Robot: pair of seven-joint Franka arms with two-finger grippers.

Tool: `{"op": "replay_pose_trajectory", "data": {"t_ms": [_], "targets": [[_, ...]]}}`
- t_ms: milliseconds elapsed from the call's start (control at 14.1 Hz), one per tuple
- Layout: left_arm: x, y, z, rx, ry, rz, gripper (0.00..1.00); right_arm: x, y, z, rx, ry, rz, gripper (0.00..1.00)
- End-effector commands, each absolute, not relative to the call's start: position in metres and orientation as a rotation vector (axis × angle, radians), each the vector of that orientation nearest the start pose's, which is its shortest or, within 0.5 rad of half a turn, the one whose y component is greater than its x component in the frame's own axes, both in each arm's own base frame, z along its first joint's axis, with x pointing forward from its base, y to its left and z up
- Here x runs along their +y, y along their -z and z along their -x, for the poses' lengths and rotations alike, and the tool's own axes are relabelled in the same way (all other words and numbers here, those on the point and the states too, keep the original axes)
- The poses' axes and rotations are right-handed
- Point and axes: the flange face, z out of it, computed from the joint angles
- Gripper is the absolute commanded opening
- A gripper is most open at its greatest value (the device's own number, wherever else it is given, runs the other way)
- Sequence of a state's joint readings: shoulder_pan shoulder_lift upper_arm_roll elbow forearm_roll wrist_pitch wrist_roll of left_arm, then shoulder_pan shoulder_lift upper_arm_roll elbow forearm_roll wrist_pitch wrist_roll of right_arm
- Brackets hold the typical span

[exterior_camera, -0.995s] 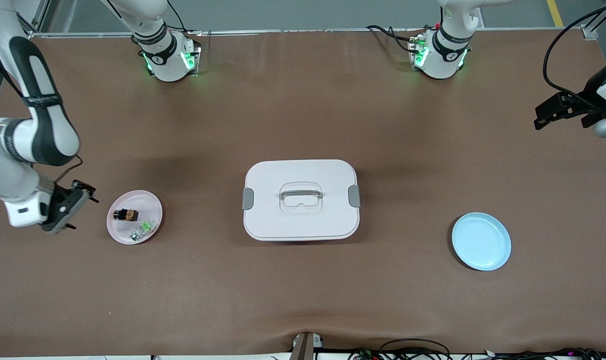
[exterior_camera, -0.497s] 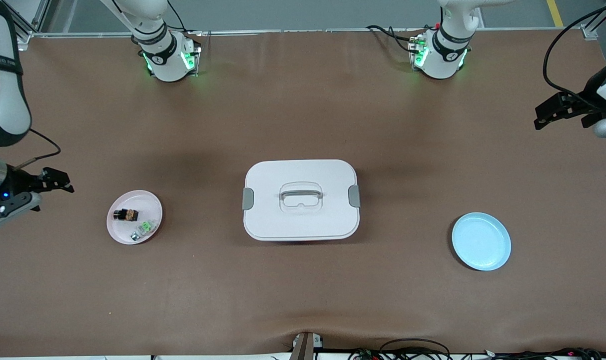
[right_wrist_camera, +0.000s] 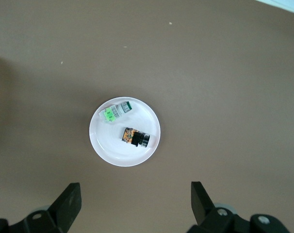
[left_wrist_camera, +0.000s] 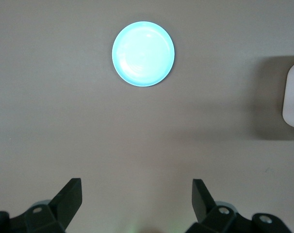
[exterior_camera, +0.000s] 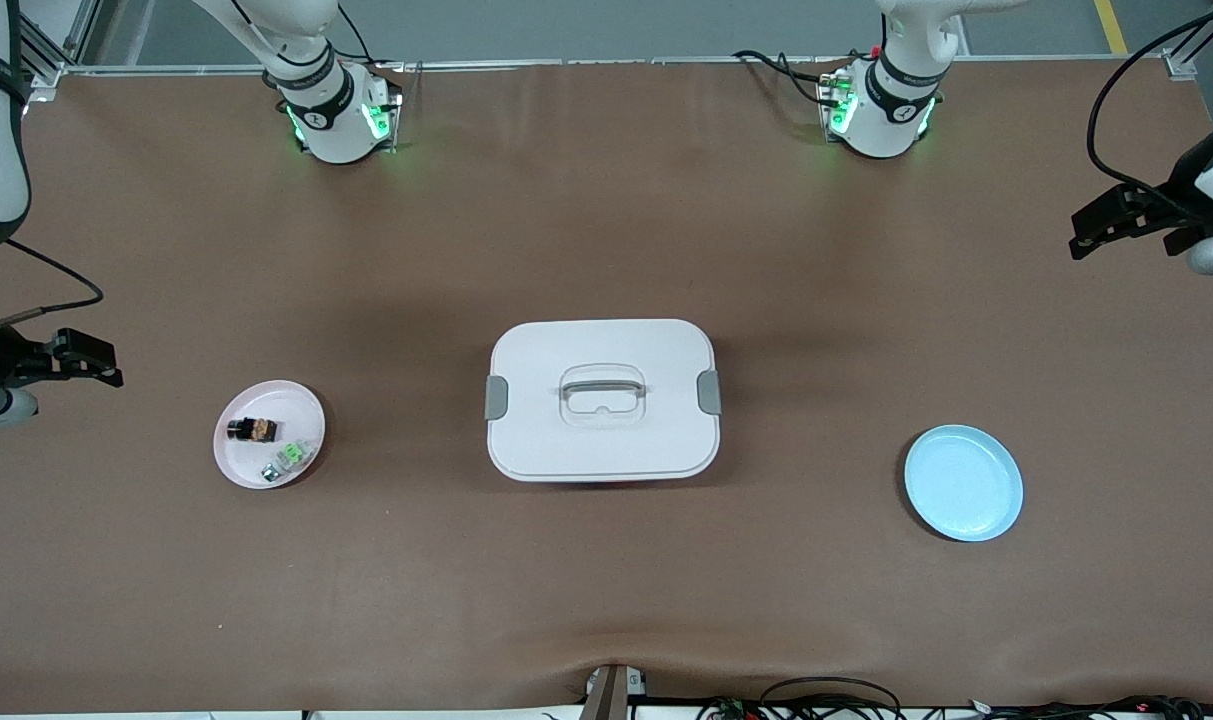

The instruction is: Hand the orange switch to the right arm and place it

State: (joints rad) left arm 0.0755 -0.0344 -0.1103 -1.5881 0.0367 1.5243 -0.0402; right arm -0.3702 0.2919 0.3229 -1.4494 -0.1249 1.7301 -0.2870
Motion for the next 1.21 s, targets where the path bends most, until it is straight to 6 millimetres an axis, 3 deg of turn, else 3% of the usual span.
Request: {"op": "replay_pose_trajectory", "data": {"t_ms": [0, 142, 355, 497, 853, 924, 1137], "targets": [[-0.015, -0.637, -0.532, 0.006, -0.033, 3.115, 1.0, -0.052, -0.544, -0.641, -0.199, -0.064, 3.182, 1.0], [-0.014, -0.637, -0.532, 0.003, -0.033, 3.115, 1.0, -0.033, -0.562, -0.636, -0.235, -0.114, 3.173, 1.0], [-0.013, -0.636, -0.532, -0.001, -0.035, 3.115, 1.0, -0.033, -0.571, -0.634, -0.238, -0.123, 3.176, 1.0], [-0.013, -0.636, -0.532, 0.001, -0.035, 3.115, 1.0, -0.034, -0.594, -0.634, -0.23, -0.069, 3.187, 1.0], [-0.013, -0.636, -0.532, -0.002, -0.035, 3.115, 1.0, -0.044, -0.615, -0.624, -0.193, -0.09, 3.155, 1.0], [-0.013, -0.635, -0.532, 0.001, -0.038, 3.115, 1.0, -0.053, -0.627, -0.617, -0.164, -0.057, 3.136, 1.0], [-0.013, -0.634, -0.533, -0.001, -0.04, 3.115, 1.0, -0.09, -0.629, -0.603, -0.065, -0.103, 3.035, 1.0]]}}
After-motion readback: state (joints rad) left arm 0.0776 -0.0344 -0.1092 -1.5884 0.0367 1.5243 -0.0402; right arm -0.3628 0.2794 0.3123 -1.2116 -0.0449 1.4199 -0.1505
